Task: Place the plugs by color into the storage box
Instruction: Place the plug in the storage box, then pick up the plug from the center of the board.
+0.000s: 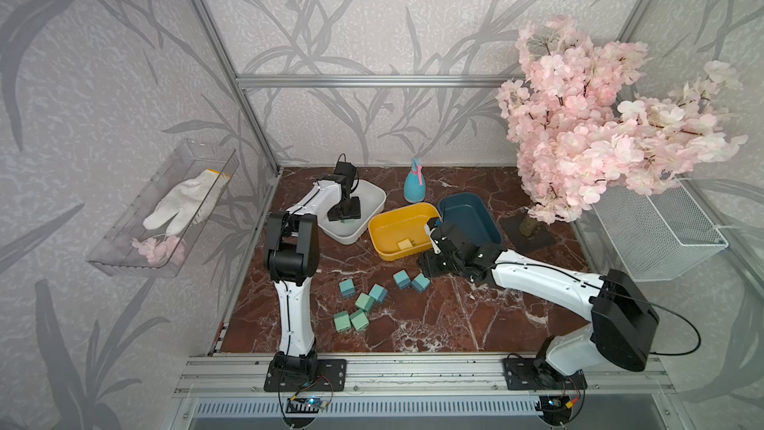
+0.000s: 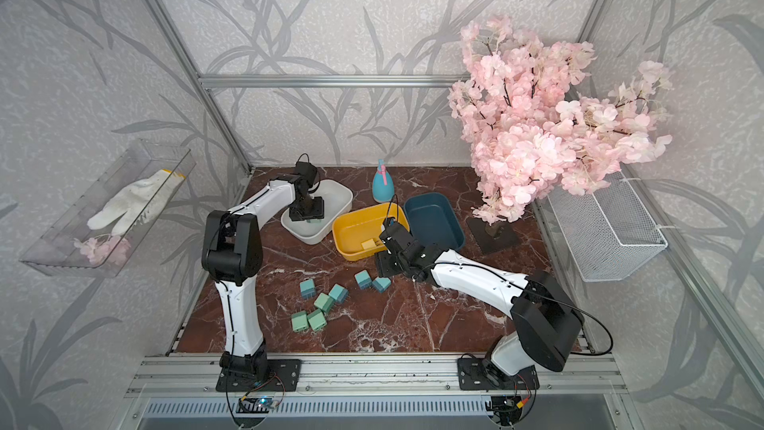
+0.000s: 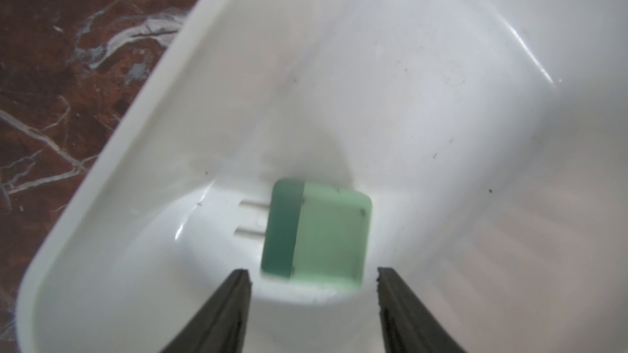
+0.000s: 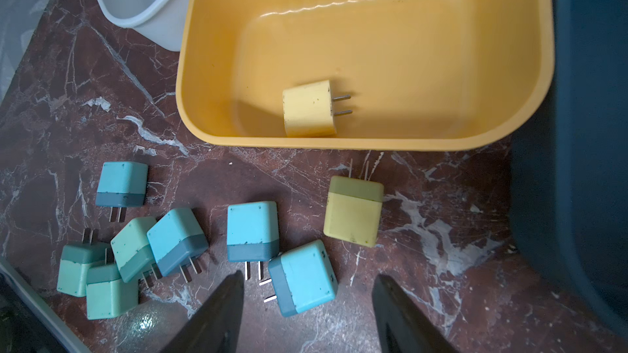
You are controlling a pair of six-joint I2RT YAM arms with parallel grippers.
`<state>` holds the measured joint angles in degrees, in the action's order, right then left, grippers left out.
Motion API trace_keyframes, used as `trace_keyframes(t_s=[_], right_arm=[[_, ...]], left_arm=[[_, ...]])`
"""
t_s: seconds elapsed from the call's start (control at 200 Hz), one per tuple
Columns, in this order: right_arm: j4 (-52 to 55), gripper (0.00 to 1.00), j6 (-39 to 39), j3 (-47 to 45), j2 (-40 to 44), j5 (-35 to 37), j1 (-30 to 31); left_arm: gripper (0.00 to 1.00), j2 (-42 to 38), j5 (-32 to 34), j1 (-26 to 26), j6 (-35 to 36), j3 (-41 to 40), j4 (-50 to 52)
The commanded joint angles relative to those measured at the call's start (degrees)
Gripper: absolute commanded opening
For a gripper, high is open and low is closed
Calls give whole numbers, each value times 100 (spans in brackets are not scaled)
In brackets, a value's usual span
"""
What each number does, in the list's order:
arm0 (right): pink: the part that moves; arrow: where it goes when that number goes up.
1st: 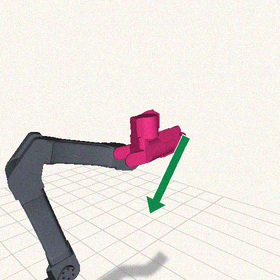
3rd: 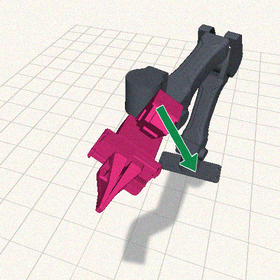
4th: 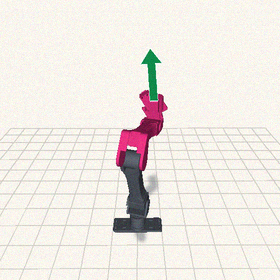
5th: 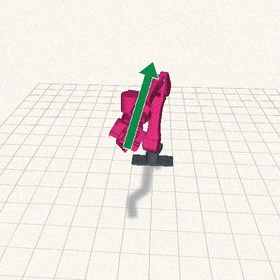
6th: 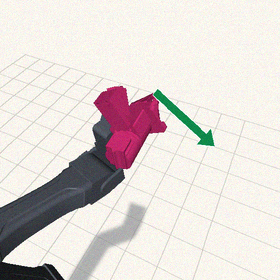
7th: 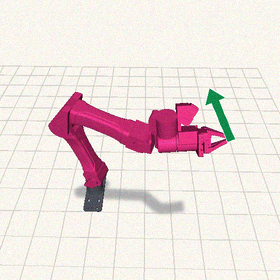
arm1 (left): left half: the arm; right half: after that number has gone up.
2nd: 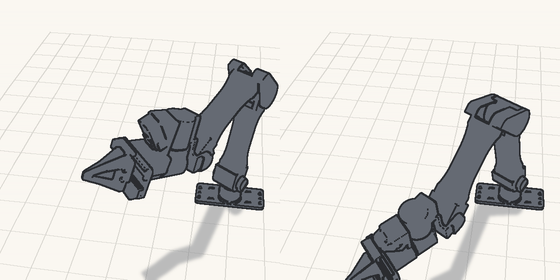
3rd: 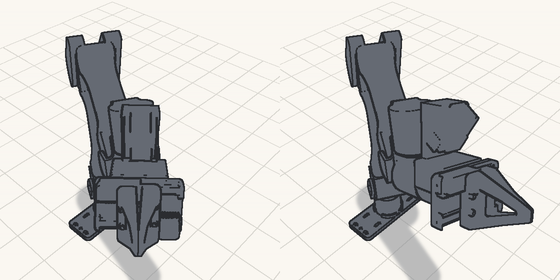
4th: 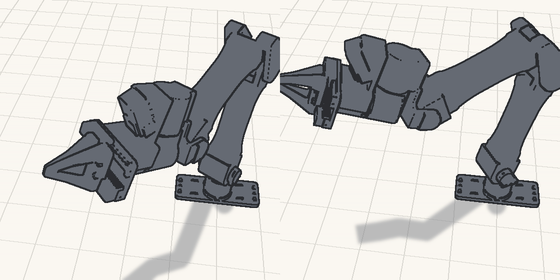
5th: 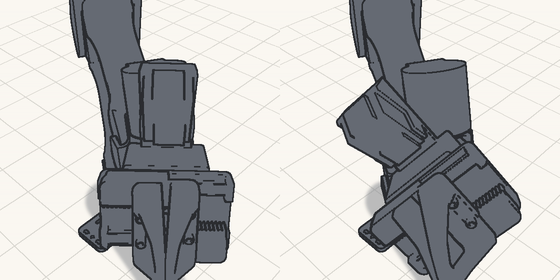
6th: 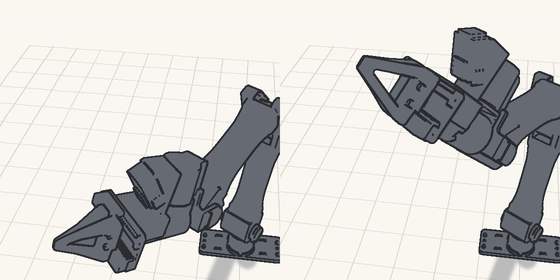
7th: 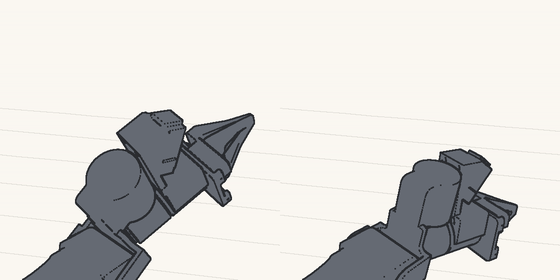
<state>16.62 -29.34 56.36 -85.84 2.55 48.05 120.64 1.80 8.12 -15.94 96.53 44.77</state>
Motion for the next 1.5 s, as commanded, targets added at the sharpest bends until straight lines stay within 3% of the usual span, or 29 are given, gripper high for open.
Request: trace_keyframes(t_s=[0.0,0.395,0.8,0.99,1.19,1.494], right_arm=[[114,65,-19,51,267,136,26],[406,65,-28,152,539,325,200],[727,65,711,475,744,260,584],[554,65,1603,628,747,-159,768],[622,65,3241,1042,498,-909,1229],[778,67,4841,1457,-261,-1474,1358]], left_arm=[[74,-75,18,-30,-37,32,82],[75,-514,53,-27,-32,-104,67],[78,-1905,-221,-18,-22,-555,143],[78,-2718,-653,-3,155,-1125,248],[78,-3554,-772,-3,365,-1909,436],[78,-4671,-935,-12,357,-3622,-285]])
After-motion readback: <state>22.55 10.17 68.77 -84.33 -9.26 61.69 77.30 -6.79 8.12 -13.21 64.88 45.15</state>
